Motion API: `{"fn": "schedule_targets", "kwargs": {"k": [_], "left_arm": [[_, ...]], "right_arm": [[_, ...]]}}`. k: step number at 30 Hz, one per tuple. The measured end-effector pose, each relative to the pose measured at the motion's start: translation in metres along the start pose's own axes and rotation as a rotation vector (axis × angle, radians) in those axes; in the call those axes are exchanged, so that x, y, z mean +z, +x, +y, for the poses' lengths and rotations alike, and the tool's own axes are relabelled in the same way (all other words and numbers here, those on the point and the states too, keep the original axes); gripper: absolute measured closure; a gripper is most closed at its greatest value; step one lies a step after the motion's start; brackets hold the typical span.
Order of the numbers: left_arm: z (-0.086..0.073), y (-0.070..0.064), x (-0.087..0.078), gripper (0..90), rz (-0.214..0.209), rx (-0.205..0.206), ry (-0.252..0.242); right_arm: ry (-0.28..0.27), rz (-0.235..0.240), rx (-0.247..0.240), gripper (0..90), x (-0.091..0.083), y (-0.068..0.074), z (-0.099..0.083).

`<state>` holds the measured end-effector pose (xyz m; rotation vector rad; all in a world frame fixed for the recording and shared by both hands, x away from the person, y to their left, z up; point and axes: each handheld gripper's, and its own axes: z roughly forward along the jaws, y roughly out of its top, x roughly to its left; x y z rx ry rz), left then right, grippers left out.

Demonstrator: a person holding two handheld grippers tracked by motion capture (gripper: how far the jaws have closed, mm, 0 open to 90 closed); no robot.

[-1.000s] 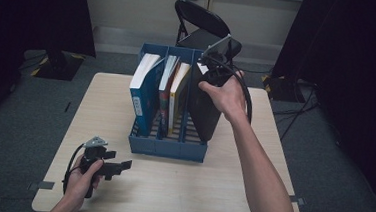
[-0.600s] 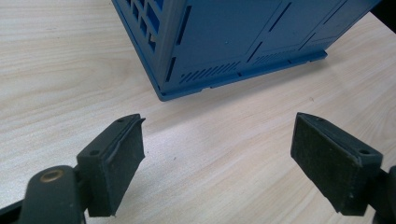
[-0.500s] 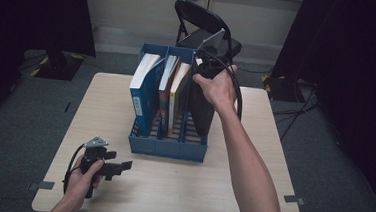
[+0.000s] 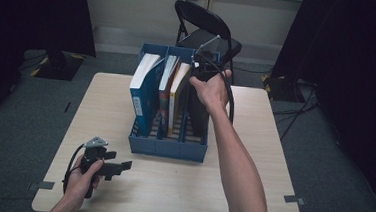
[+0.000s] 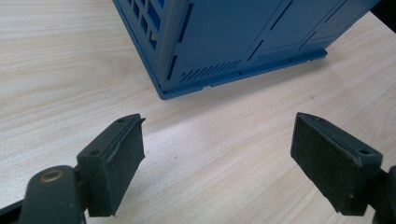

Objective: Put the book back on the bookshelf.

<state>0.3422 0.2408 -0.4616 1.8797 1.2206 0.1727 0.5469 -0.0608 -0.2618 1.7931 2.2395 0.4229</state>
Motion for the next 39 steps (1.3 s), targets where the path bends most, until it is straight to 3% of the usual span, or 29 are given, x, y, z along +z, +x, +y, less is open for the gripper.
{"fn": "schedule_targets", "kwargs": {"k": [9,15,25,31,39], "left_arm": [[0.000,-0.001,0.001,17.0,0.001,-0.003,0.002],[0.000,-0.001,0.002,17.0,-0.001,0.003,0.009],[0.000,-0.003,0.001,17.2,0.001,0.004,0.005],[0.000,-0.002,0.001,17.3,0.005,0.004,0.006],[0.000,-0.003,0.003,17.3,0.010,0.001,0.008]], "right_arm": [[0.015,0.003,0.011,53.6,0.034,0.001,-0.016],[0.013,-0.003,0.010,53.6,0.044,0.003,-0.022],[-0.045,-0.006,0.007,51.8,0.042,0.004,-0.030],[-0.108,0.038,-0.022,48.6,0.030,-0.001,-0.041],[-0.182,0.120,-0.063,41.9,0.022,-0.009,-0.071]]}}
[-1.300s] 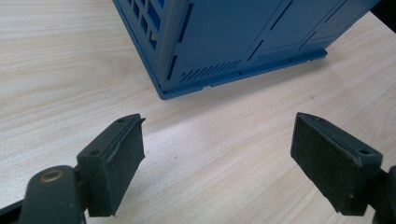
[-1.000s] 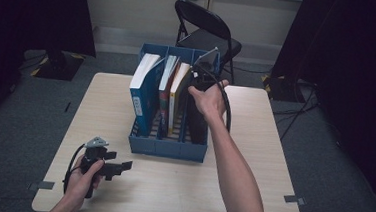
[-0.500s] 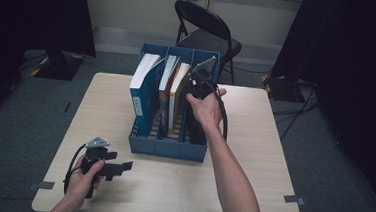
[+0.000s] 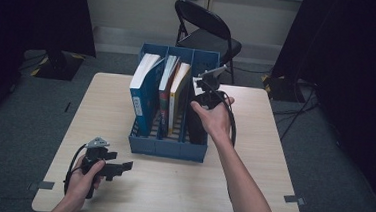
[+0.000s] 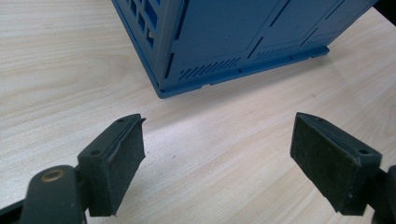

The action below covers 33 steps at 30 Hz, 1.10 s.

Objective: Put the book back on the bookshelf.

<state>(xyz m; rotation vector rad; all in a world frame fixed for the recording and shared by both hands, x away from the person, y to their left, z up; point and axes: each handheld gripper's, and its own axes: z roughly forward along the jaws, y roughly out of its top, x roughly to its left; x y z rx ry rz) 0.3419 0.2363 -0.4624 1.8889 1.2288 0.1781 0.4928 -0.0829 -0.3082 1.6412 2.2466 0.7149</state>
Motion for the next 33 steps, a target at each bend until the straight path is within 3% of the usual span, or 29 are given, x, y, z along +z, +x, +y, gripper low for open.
{"fn": "schedule_targets", "kwargs": {"k": [5,12,17,20,24,33], "left_arm": [[0.000,-0.001,0.000,17.3,-0.001,0.004,0.001],[0.000,-0.001,0.000,17.3,0.000,0.004,0.005],[0.000,-0.001,0.001,17.3,0.000,0.005,0.004],[0.000,0.000,0.000,17.3,0.002,0.004,0.006],[0.000,0.000,0.001,17.3,0.001,0.004,0.004],[0.000,-0.001,0.001,17.3,0.001,0.006,0.004]], "right_arm": [[-0.056,0.048,-0.031,36.0,-0.005,-0.002,-0.020],[-0.124,0.116,-0.053,39.0,0.001,-0.012,-0.054],[-0.197,0.121,-0.076,44.2,0.005,-0.016,-0.075],[-0.216,0.116,-0.088,50.4,0.010,-0.019,-0.084],[-0.230,0.121,-0.092,51.9,0.019,-0.022,-0.093],[-0.265,0.112,-0.082,51.5,0.031,-0.019,-0.094]]}}
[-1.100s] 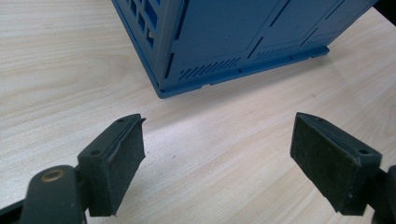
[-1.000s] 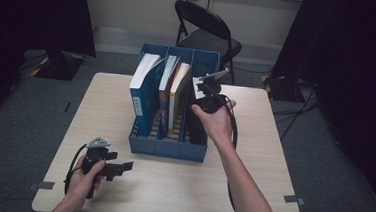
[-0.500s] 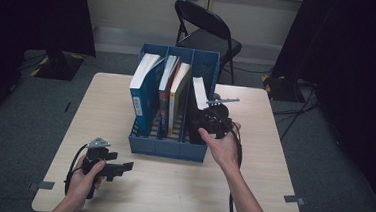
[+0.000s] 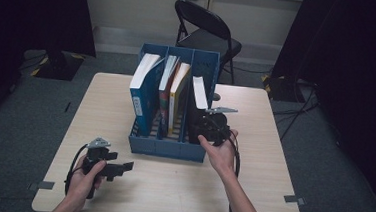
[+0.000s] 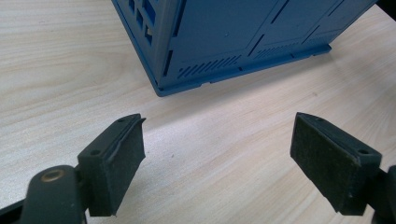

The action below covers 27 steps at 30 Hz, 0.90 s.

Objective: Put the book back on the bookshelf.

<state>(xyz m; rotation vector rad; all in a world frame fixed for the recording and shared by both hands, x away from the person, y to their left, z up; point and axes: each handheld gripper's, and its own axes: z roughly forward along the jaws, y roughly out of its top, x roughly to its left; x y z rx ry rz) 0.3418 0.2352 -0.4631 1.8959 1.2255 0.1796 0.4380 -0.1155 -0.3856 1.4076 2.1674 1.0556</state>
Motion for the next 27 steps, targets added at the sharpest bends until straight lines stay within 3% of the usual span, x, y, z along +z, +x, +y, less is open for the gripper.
{"fn": "schedule_targets", "kwargs": {"k": [17,27], "left_arm": [[0.000,0.001,0.000,17.3,-0.002,-0.002,0.000],[0.000,0.002,-0.001,17.3,-0.002,-0.009,-0.004]], "right_arm": [[-0.028,-0.037,0.032,51.8,0.029,-0.004,0.023],[-0.034,-0.040,0.042,51.8,0.036,-0.007,0.029]]}}
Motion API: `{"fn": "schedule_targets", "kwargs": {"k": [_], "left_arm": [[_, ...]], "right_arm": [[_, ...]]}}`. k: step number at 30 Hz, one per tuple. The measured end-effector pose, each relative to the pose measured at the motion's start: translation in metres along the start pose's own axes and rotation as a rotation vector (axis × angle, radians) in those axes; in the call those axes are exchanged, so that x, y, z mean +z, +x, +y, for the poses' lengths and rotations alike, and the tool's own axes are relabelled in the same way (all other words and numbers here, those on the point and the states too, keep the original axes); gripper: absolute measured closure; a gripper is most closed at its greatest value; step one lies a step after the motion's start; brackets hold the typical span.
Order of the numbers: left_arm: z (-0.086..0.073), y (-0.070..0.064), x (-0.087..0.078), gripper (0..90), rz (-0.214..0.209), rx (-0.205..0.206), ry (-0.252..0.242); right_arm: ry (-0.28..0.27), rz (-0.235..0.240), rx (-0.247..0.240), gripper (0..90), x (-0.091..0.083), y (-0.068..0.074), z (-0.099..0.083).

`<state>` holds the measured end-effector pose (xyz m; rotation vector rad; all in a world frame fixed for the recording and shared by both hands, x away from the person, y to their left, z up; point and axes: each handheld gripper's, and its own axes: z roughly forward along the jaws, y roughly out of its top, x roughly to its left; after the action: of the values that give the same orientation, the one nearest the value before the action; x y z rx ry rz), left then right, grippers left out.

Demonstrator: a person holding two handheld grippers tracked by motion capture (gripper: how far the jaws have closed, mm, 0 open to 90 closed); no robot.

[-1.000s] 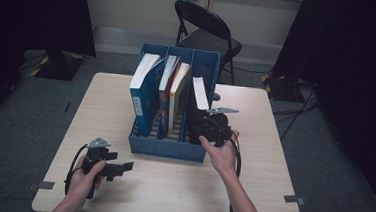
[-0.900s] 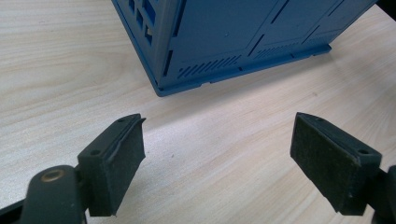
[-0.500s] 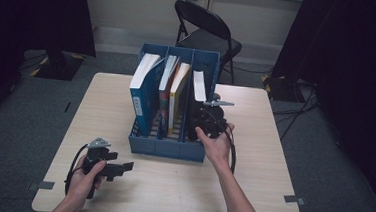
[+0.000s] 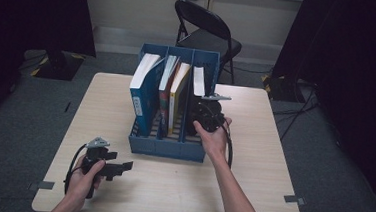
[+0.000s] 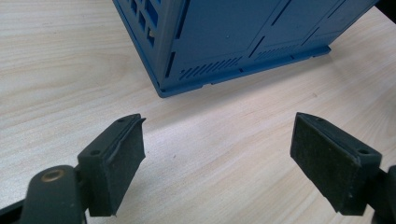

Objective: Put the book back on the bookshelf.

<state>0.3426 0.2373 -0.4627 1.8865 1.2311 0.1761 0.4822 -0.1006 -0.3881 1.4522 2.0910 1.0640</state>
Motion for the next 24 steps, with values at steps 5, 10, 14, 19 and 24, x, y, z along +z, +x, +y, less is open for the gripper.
{"fn": "schedule_targets", "kwargs": {"k": [5,10,14,19,24], "left_arm": [[0.0004,0.0010,0.0001,17.3,0.002,-0.003,0.000],[0.0015,0.0003,0.0018,17.4,0.001,0.003,0.002],[0.0031,0.0004,0.0033,17.3,0.000,0.004,0.005],[0.0049,0.0008,0.0041,17.4,0.000,-0.004,-0.001],[0.0053,0.0016,0.0053,17.4,-0.001,-0.005,0.002]], "right_arm": [[0.001,-0.005,-0.005,51.7,0.0030,0.0005,0.0024],[0.000,-0.008,-0.003,51.6,0.0033,0.0013,0.0025],[-0.004,-0.007,0.000,51.4,0.0048,0.0031,0.0030],[-0.007,-0.013,-0.017,51.0,0.0070,0.0053,0.0061],[-0.009,-0.008,-0.016,50.9,0.0097,0.0041,0.0086]]}}
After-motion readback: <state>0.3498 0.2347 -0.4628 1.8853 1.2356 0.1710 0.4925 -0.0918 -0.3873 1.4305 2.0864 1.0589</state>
